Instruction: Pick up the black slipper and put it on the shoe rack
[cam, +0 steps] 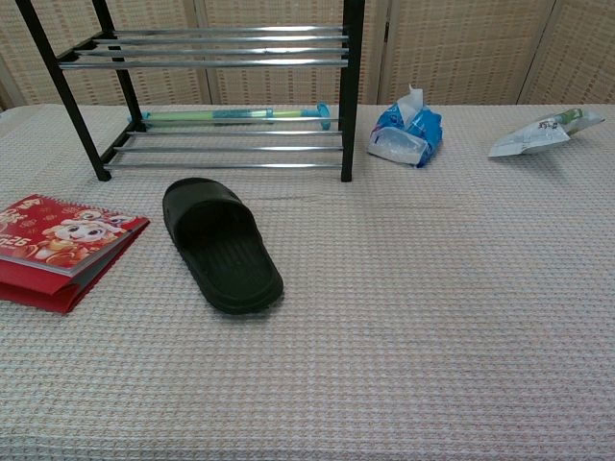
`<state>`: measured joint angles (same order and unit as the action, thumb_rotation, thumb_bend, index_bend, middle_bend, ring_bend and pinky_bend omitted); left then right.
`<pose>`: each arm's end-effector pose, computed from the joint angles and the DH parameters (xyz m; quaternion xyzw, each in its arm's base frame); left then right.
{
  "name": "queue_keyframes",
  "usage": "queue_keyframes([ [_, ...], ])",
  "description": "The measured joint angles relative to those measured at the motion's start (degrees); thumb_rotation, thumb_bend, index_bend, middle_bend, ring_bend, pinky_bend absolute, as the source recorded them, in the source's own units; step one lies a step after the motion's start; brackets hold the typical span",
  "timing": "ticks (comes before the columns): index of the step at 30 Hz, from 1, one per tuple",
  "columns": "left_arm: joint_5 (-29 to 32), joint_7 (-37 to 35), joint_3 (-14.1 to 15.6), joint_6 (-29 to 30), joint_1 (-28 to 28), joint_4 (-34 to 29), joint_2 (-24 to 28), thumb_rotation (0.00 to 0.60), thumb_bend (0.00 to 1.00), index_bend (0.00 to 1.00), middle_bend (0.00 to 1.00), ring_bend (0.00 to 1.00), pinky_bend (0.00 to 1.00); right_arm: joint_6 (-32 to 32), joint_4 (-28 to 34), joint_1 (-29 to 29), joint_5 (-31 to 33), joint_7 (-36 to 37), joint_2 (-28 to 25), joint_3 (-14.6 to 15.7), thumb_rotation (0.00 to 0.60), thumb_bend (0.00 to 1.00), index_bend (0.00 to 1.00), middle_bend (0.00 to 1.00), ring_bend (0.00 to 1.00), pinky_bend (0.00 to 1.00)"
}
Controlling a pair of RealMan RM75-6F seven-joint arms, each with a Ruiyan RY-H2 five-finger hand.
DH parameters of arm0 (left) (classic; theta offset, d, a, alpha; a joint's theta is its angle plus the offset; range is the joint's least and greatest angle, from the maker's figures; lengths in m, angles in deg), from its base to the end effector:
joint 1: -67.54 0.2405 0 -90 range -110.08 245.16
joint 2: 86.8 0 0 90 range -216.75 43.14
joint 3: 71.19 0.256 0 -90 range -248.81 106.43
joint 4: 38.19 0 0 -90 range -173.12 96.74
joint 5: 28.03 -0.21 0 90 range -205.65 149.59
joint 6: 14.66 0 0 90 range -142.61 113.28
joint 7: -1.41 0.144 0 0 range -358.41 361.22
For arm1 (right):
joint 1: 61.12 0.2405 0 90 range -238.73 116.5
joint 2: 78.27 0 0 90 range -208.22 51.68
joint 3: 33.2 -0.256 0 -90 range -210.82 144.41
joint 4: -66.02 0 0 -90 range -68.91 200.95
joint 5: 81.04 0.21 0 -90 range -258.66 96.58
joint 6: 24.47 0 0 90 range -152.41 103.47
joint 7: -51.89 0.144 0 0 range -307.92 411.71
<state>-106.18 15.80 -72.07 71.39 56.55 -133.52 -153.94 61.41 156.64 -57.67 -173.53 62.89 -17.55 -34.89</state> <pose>-0.2959 0.2041 0.1411 -0.6100 -0.3507 -0.3417 0.6230 -0.3118 -0.1690 0.1731 0.6039 -0.4055 0.4259 0.5381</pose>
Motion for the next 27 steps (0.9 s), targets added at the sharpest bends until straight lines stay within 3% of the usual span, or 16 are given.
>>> queue_keyframes([
  [14,-5.7,-0.7,-0.2,-0.6,-0.3,-0.2,0.5,0.600,0.15,0.21,0.18,0.12,0.32,1.5,0.2,0.3,0.0,-0.5,-0.3,-0.6,0.600,0.38,0.19,0.34,0.22,0.22],
  [20,-13.9,-3.0,0.2,-2.5,-3.7,0.0,1.8,0.600,0.15,0.23,0.19,0.12,0.32,2.4,1.3,0.4,-0.2,-1.6,-1.3,-1.1,0.600,0.38,0.19,0.34,0.22,0.22],
  [27,-27.7,-9.9,0.3,-6.4,-12.6,3.6,2.1,0.600,0.15,0.24,0.19,0.12,0.32,3.1,2.4,0.6,-0.7,-2.3,-2.2,-1.4,0.600,0.38,0.19,0.34,0.22,0.22],
])
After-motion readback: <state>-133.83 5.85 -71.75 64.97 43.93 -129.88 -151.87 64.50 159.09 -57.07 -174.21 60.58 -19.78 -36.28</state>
